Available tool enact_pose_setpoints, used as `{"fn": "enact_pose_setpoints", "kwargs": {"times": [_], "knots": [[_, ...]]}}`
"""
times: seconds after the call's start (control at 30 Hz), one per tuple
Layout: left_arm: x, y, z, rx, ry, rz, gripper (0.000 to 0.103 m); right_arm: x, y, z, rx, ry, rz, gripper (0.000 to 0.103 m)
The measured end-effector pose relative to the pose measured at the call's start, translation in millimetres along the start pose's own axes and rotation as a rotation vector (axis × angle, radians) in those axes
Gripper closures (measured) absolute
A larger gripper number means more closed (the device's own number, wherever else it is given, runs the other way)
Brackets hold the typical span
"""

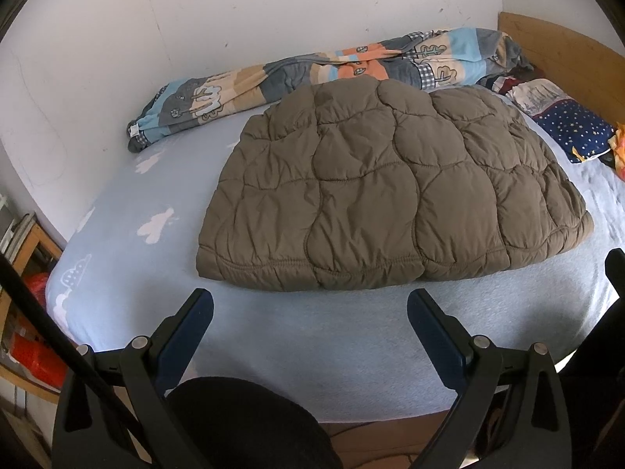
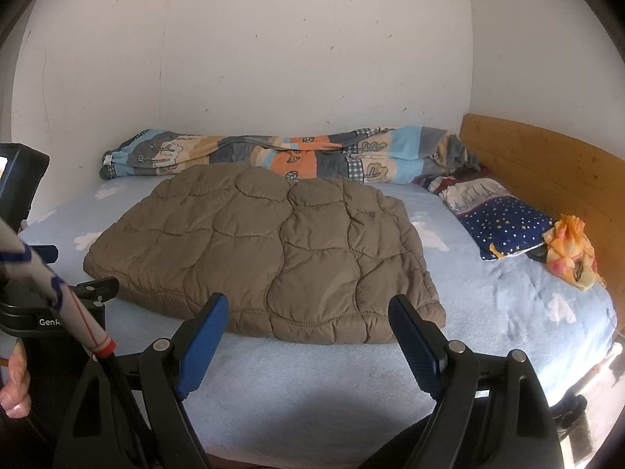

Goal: Fold large clothes

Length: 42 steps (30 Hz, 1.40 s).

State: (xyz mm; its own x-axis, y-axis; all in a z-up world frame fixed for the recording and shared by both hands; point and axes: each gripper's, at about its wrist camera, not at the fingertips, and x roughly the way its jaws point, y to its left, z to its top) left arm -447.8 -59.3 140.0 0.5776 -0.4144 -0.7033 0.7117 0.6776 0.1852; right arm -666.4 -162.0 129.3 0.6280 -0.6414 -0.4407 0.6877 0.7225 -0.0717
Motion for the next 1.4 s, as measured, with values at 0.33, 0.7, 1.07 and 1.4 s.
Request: {"fn": "enact_pose_setpoints", "kwargs": {"times": [0.33, 0.7, 1.07, 1.4], "knots": [[0, -1, 0, 0.000, 0.002, 0.001, 0.004, 1, -1, -1, -0.001, 0.003, 0.000, 0.016], [0, 0, -1, 0.002, 0.002, 0.002, 0.004, 1, -6, -4, -0.001, 0.007, 0.000, 0.016], [1, 1, -2, 0.004, 0.003, 0.005, 0.004, 0, -8, -4, -0.004, 0.009, 0.000, 0.016], [2, 1, -3, 0.012, 0.006, 0.009, 0.004, 1, -11, -5, -0.002, 0.008, 0.004, 0.016]]}}
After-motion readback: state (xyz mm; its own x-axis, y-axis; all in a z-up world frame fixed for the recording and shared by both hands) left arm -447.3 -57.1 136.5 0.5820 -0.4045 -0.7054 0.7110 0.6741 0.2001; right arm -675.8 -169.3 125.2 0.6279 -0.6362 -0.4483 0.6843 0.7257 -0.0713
